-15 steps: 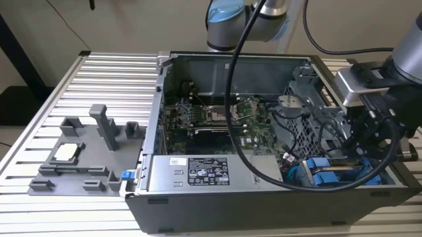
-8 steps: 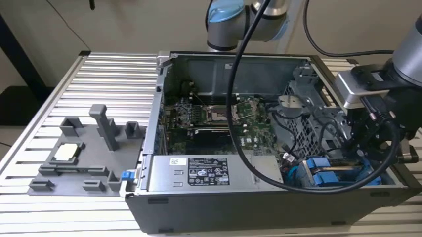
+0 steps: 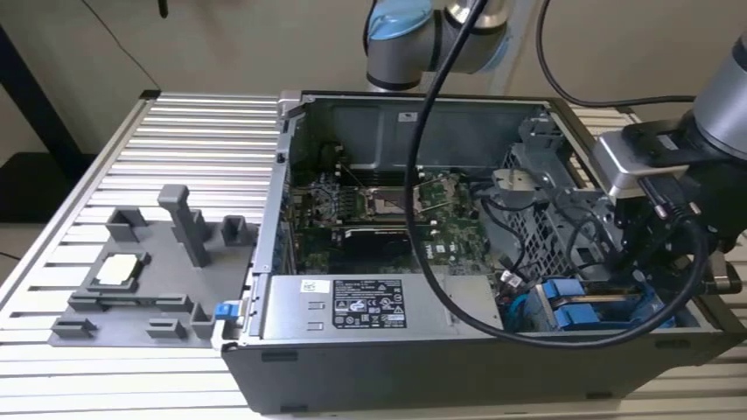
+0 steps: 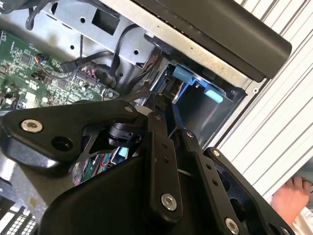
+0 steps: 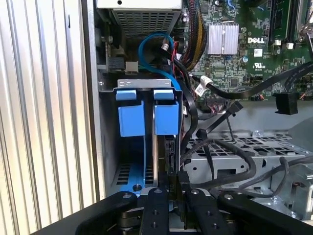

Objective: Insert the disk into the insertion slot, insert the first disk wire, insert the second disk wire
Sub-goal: 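Insert the first disk wire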

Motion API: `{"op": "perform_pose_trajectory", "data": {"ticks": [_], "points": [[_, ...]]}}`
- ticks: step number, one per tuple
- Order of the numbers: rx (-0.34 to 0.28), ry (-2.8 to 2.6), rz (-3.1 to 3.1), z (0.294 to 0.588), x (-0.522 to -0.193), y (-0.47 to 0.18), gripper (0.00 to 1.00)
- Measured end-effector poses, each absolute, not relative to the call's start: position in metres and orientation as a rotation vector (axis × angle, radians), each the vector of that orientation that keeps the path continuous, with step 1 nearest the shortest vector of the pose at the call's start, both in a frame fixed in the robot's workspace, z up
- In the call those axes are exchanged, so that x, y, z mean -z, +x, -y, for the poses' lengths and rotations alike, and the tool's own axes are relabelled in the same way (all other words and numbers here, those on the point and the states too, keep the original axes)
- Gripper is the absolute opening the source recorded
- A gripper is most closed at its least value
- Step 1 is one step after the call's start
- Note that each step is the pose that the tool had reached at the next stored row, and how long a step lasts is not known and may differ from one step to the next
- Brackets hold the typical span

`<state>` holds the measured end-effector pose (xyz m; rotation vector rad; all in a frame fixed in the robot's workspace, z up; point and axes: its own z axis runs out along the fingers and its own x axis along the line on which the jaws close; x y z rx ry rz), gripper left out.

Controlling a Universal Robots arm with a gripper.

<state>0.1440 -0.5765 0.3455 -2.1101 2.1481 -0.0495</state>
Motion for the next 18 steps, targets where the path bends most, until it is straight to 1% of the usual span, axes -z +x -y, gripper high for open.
{"op": "perform_pose_trajectory", "data": {"ticks": [18], "points": [[0.051,-2.112,-2.149,0.5733,-0.3373,0.148,0.19]]}}
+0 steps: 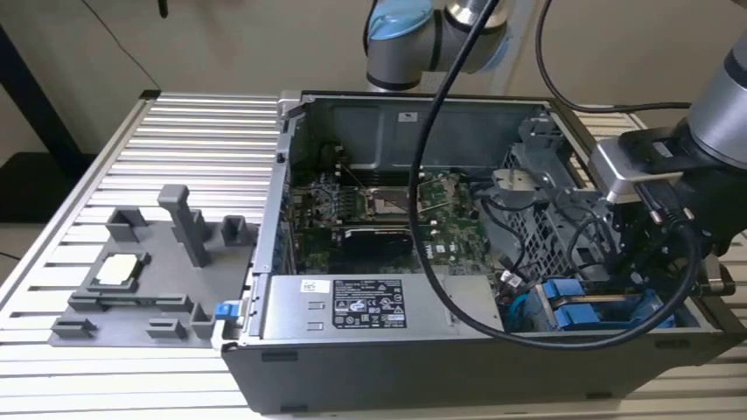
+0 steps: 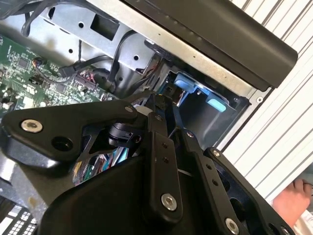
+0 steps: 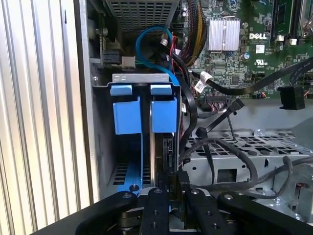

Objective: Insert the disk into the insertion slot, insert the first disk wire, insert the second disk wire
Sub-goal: 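Insert the first disk wire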

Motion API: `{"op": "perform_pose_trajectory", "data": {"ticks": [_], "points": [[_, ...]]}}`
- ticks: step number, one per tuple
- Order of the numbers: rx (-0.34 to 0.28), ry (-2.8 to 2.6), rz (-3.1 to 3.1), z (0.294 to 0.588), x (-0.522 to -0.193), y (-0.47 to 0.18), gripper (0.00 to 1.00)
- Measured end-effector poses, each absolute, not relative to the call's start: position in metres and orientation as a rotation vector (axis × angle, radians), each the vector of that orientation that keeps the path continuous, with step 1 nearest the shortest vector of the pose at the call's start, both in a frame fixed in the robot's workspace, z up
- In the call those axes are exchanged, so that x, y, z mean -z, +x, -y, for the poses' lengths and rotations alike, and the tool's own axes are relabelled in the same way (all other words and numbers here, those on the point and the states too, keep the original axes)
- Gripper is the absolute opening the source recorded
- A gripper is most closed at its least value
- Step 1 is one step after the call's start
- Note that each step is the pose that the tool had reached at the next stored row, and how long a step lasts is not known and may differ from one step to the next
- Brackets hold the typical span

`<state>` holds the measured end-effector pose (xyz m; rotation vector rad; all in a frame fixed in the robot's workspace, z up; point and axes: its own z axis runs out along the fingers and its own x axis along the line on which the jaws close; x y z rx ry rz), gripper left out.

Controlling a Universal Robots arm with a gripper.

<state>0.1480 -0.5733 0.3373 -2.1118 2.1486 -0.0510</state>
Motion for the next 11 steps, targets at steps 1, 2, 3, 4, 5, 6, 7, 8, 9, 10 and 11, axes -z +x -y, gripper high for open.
{"op": "perform_pose_trajectory", "data": {"ticks": [1,2,3,4,5,6,7,8,9,10,11], "points": [[0.051,-2.112,-2.149,0.5733,-0.3366,0.1482,0.19],[0.051,-2.112,-2.149,0.5733,-0.3355,0.1483,0.19],[0.052,-2.112,-2.149,0.5733,-0.334,0.1484,0.19],[0.053,-2.113,-2.149,0.5733,-0.3326,0.1485,0.19],[0.054,-2.113,-2.149,0.5733,-0.3315,0.1485,0.19],[0.052,-2.112,-2.149,0.5732,-0.3306,0.1485,0.19],[0.052,-2.112,-2.149,0.5733,-0.3298,0.1485,0.19],[0.052,-2.112,-2.149,0.5733,-0.3295,0.1485,0.19],[0.052,-2.112,-2.149,0.5733,-0.3292,0.1485,0.19],[0.05,-2.112,-2.148,0.5732,-0.3284,0.1485,0.19],[0.051,-2.112,-2.149,0.5733,-0.3279,0.1484,0.2]]}}
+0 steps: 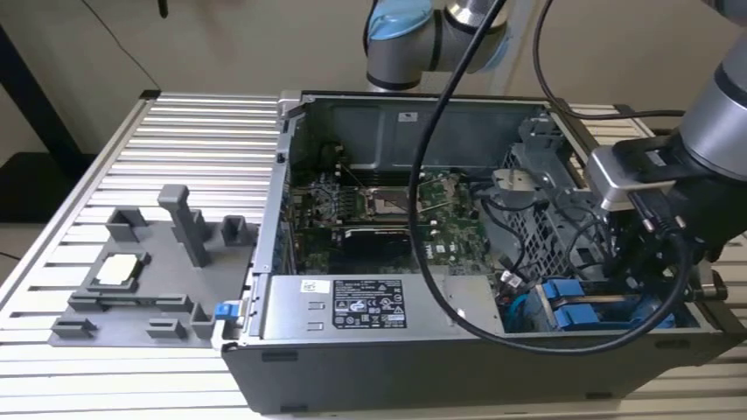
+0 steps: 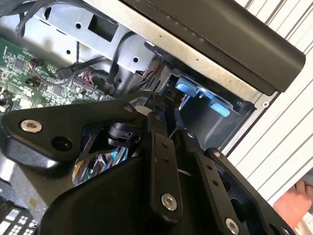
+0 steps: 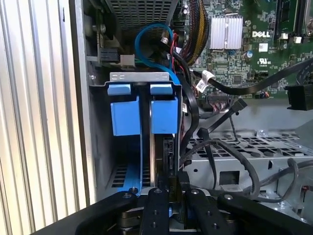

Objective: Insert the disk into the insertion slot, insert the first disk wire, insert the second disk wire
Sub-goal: 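Insert the first disk wire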

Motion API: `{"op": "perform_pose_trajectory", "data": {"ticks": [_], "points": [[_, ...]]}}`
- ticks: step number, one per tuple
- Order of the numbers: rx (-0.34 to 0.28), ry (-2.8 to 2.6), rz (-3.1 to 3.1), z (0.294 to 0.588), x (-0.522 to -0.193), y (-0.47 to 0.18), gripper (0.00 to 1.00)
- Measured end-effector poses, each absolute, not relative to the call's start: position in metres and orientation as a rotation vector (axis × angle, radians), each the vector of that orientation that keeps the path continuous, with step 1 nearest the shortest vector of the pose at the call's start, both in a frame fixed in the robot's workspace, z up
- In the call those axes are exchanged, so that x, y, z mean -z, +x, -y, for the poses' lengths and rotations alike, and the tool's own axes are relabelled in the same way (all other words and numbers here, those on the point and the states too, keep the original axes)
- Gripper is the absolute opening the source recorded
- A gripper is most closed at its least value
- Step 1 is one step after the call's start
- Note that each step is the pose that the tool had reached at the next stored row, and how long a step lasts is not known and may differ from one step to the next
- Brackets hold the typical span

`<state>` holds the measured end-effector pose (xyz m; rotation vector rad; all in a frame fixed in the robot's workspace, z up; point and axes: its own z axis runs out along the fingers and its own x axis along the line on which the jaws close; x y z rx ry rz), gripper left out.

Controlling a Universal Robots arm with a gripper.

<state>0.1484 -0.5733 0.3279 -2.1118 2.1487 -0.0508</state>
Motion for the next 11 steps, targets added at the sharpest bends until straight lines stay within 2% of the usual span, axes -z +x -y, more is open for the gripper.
{"op": "perform_pose_trajectory", "data": {"ticks": [1,2,11], "points": [[0.051,-2.112,-2.149,0.573,-0.328,0.148,0.2],[0.051,-2.112,-2.148,0.573,-0.329,0.149,0.27],[0.05,-2.111,-2.148,0.573,-0.367,0.148,0.27]]}}
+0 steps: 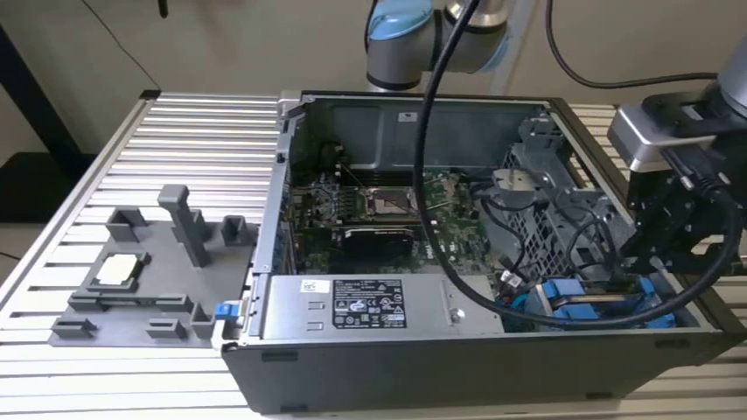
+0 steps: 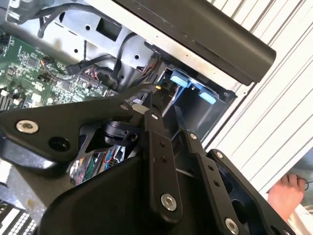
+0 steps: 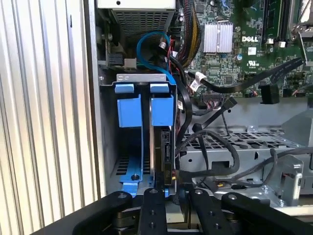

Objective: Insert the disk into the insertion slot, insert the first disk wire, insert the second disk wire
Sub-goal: 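Insert the first disk wire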

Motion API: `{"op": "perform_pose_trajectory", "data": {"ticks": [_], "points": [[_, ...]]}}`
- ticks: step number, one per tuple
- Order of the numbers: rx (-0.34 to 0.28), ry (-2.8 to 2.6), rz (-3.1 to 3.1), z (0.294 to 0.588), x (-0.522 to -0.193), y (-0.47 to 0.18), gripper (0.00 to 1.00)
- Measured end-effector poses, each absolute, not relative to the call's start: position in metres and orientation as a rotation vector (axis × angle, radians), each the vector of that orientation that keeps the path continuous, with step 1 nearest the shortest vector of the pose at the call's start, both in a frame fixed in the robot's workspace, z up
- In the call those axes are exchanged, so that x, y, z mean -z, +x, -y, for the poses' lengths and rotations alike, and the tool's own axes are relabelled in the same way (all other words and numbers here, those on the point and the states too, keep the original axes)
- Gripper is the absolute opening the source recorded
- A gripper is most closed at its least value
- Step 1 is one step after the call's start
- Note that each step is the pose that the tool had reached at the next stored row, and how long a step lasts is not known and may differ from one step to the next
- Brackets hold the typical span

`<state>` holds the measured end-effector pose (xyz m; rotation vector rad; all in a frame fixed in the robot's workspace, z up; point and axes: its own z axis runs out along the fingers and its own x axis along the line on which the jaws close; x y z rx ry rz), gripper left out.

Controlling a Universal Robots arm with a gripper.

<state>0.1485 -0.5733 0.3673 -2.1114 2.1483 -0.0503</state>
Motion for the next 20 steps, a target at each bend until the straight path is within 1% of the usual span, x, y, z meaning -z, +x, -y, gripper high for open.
{"op": "perform_pose_trajectory", "data": {"ticks": [6,8,12,15,17,20], "points": [[0.046,-2.11,-2.147,0.573,-0.372,0.148,0.27],[0.012,-2.113,-2.152,0.573,-0.372,0.148,0.27],[-0.08,-2.091,-2.134,0.573,-0.372,0.148,0.27],[-0.137,-2.064,-2.111,0.573,-0.372,0.148,0.27],[-0.151,-2.058,-2.106,0.573,-0.374,0.148,0.27],[-0.156,-2.056,-2.104,0.573,-0.383,0.147,0.27]]}}
